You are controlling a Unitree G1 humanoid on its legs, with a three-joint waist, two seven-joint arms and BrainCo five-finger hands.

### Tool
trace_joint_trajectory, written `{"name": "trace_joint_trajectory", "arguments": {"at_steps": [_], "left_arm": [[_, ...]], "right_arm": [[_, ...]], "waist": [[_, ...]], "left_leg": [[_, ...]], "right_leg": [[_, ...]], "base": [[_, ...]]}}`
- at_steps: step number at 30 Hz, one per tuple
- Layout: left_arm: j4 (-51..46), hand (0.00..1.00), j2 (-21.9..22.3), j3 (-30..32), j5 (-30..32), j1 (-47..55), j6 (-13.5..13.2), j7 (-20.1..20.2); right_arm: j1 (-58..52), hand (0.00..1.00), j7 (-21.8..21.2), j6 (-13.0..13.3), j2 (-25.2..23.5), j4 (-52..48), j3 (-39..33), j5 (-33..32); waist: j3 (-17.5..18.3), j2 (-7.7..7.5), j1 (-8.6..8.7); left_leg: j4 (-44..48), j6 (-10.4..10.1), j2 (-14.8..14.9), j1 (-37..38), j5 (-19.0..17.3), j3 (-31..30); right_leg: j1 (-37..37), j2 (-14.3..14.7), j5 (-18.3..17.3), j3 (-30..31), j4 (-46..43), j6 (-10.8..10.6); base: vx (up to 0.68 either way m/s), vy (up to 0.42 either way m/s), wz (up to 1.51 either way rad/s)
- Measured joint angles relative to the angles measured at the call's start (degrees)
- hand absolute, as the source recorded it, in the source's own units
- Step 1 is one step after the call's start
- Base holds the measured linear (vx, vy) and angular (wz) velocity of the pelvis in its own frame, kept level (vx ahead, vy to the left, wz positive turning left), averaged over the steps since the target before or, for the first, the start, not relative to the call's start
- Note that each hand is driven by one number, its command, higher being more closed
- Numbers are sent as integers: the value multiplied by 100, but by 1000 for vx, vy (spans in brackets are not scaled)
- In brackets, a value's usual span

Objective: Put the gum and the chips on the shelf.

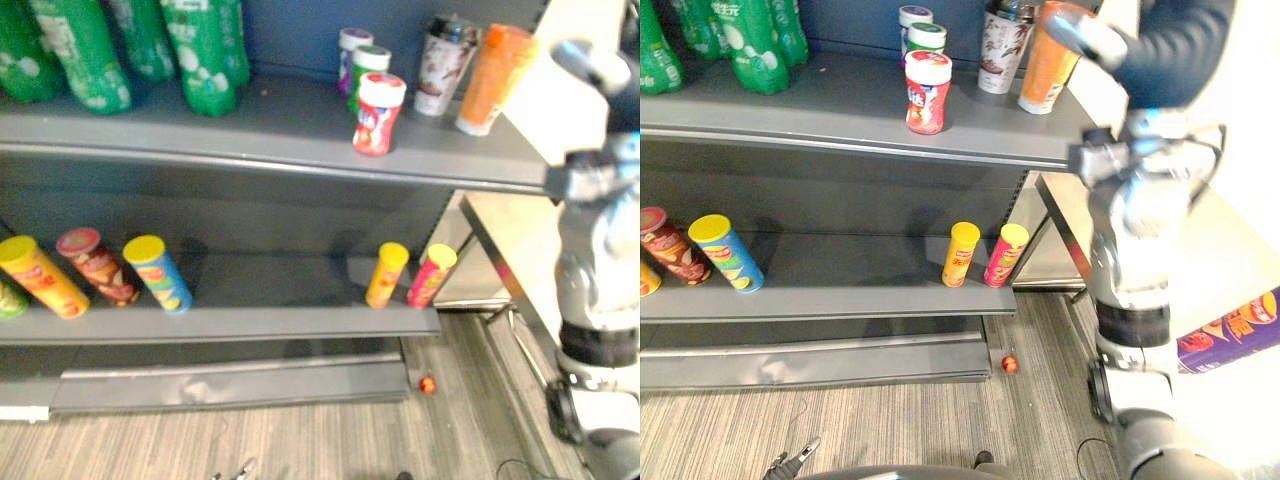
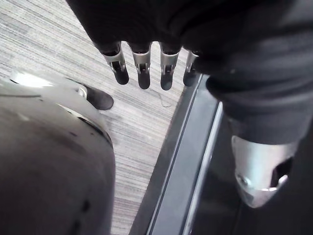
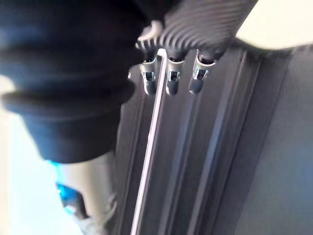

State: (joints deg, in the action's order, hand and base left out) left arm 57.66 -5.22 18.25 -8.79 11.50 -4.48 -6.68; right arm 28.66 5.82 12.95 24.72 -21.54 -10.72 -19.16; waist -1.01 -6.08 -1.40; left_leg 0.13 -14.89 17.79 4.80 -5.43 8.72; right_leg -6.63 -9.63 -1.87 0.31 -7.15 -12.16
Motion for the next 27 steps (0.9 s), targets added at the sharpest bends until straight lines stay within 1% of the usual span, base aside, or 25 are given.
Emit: {"name": "trace_joint_trajectory", "arguments": {"at_steps": [1, 2, 3, 4, 5, 7, 9, 11, 12, 14, 15, 17, 18, 19, 20, 21, 22, 23, 24, 25, 26, 27], "left_arm": [[61, 0, -3, 3, -6, -3, -9, 5], [76, 0, -5, 11, -6, 26, -9, 17], [81, 0, -5, 16, -6, 43, -9, 19], [84, 0, -6, 23, -5, 76, -18, 34], [86, 0, -5, 37, -5, 120, -36, 39], [104, 0, 7, 82, -5, 130, -39, 46], [118, 0, 22, 165, -5, 162, -39, 70], [118, 0, 56, 302, -13, 152, -46, 74], [119, 0, 57, 307, -13, 154, -47, 74], [122, 0, 55, 352, -8, 149, -49, 77], [121, 0, 53, 375, -8, 148, -51, 77], [116, 0, 49, 432, -6, 124, -58, 79], [153, 0, 56, 420, 3, 138, -57, 81], [166, 0, 62, 417, 10, 108, -55, 87], [162, 0, 82, 422, 11, 106, -60, 86], [147, 0, 141, 456, 16, 79, -64, 87], [142, 0, 157, 483, 27, -23, -79, 86], [142, 0, 174, 525, 52, -22, -92, 84], [153, 0, 179, 590, 86, -10, -126, 76], [142, 0, 181, 567, 117, -4, -164, 83], [157, 0, 167, 564, 118, 20, -164, 84], [167, 0, 154, 534, 116, 51, -161, 81]], "right_arm": [[-598, 0, -272, 2, 8, -193, -169, -255], [-1114, 0, -563, -2, 17, -382, -321, -539], [-1307, 0, -671, -10, 20, -468, -398, -638], [-1640, 0, -875, -11, 20, -601, -650, -791], [-1870, 0, -946, -7, 18, -688, -940, -834], [-2127, 0, -956, 64, -3, -729, -1279, -828], [-2461, 0, -884, 150, -224, -763, -1564, -771], [-2873, 0, -830, 150, -555, -946, -1826, -760], [-2957, 0, -814, 150, -610, -984, -1870, -718], [-3212, 0, -788, 137, -812, -1095, -2118, -530], [-3275, 0, -779, 135, -869, -1135, -2181, -515], [-3474, 0, -769, 130, -1056, -1211, -2371, -409], [-3626, 0, -766, 112, -1137, -1220, -2504, -330], [-3770, 0, -746, 70, -1228, -1263, -2613, -325], [-3817, 0, -735, 24, -1249, -1307, -2638, -320], [-3915, 0, -714, -24, -1281, -1503, -2721, -294], [-4018, 0, -653, -18, -1288, -1769, -2843, -131], [-4043, 0, -628, -10, -1298, -1885, -2900, -74], [-4100, 0, -572, 72, -1305, -2134, -3029, 35], [-4104, 0, -514, 192, -1286, -2306, -3135, 120], [-4098, 0, -513, 298, -1250, -2377, -3162, 137], [-4088, 0, -510, 352, -1210, -2417, -3157, 139]], "waist": [[11, 18, 32], [22, 31, 123], [26, 38, 158], [32, 47, 231], [63, 51, 294], [92, 44, 292], [175, 28, 310], [185, 4, 317], [185, 4, 323], [172, -13, 431], [152, -24, 450], [125, -57, 460], [33, -21, 466], [-58, 84, 503], [-122, 142, 549], [-250, 246, 616], [-450, 293, 605], [-484, 317, 592], [-496, 305, 651], [-494, 301, 719], [-487, 289, 750], [-483, 274, 749]], "left_leg": [[-11, -3, 9, 37, -3, 27], [-18, -4, 17, 39, -4, 28], [-21, -4, 19, 39, -5, 30], [-23, -5, 24, 50, -5, 47], [-23, -10, 29, 59, -12, 63], [-16, -14, 41, 140, -40, 170], [98, -18, 68, 155, -142, 245], [392, -18, 104, 130, -336, 311], [478, -18, 110, 119, -385, 318], [912, -11, 142, 22, -637, 330], [1040, -9, 153, 16, -705, 354], [1425, 15, 217, 10, -987, 565], [1737, 85, 354, -1, -1212, 743], [1976, 92, 534, 23, -1354, 957], [2052, 114, 613, 45, -1388, 1065], [2139, 192, 712, 108, -1401, 1295], [2098, 302, 756, 283, -1355, 1644], [2045, 382, 826, 336, -1309, 1823], [2025, 452, 834, 375, -1249, 2114], [1994, 485, 771, 464, -1198, 2305], [2014, 473, 696, 501, -1183, 2465], [2020, 461, 623, 550, -1177, 2626]], "right_leg": [[6, 15, 0, 22, 0, 0], [5, 22, 0, 24, 0, 0], [0, 26, 0, 26, 0, 0], [-3, 34, 0, 34, 0, 0], [-7, 43, -1, 49, -1, 0], [-8, 76, -1, 139, -10, 1], [-14, 111, -2, 202, -26, 1], [-31, 140, -22, 290, -118, 17], [-21, 141, -25, 302, -130, 19], [-20, 142, -26, 358, -239, 26], [-27, 151, -24, 405, -273, 26], [-131, 228, 32, 701, -429, -6], [-281, 399, 247, 960, -619, 16], [-480, 639, 658, 1143, -817, 83], [-562, 735, 937, 1145, -861, 147], [-682, 835, 1542, 992, -807, 374], [-652, 864, 2342, 638, -368, 478], [-591, 859, 2647, 472, -68, 690], [-654, 745, 2133, -90, -604, 972], [-704, 517, 1123, -518, -1722, 1230], [-688, 316, 604, -752, -2455, 1353], [-671, 143, 310, -919, -2824, 1487]], "base": [[7, -5, -12], [2, -6, -7], [-1, -4, -4], [-11, -7, -5], [-11, -7, -8], [-8, -8, -21], [-13, -7, -27], [-9, 0, -22], [-8, 11, -18], [-13, 22, -15], [-28, 48, -32], [-55, 69, -64], [-122, 104, -98], [-143, 119, -102], [-187, 154, -102], [-223, 191, -115], [-247, 207, -120], [-240, 163, -116], [-214, 123, -88], [-170, 89, -84], [-108, 73, -74], [-105, 35, -130]]}}
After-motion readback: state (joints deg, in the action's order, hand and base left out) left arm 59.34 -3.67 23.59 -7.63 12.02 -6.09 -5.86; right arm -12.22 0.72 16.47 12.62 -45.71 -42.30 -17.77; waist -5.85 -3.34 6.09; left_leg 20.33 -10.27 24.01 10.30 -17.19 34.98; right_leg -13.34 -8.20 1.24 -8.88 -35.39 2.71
